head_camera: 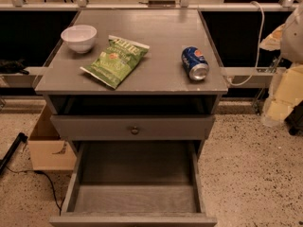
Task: Place green jalapeno chip bag into middle drawer
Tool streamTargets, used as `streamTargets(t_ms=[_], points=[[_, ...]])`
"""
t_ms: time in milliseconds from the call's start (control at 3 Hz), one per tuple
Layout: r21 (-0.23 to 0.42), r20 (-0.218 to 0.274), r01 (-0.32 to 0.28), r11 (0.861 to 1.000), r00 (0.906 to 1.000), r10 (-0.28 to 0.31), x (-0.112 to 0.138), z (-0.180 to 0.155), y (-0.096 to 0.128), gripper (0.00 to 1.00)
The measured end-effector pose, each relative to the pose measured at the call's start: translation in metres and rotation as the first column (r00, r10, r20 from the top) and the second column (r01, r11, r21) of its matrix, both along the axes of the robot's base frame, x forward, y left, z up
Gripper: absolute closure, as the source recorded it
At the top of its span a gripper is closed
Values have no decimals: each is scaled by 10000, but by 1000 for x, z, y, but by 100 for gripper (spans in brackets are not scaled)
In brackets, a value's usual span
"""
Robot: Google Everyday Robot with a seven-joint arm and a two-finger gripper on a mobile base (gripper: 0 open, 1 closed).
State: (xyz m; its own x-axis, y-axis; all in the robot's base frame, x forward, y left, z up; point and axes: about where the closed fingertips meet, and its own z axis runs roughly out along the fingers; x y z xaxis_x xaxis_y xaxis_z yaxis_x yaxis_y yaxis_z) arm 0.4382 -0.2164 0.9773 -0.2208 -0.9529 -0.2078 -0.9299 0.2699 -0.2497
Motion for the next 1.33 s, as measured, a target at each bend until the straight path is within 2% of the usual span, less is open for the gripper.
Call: streamTargets(t_ms=[667,1000,1333], points=[[261,25,-39,9997,10000,38,7,2,2,0],[875,239,-849,9925,9963,831,35,4,26,0],[1691,652,-2565,9516,9663,2489,67,6,71,0]])
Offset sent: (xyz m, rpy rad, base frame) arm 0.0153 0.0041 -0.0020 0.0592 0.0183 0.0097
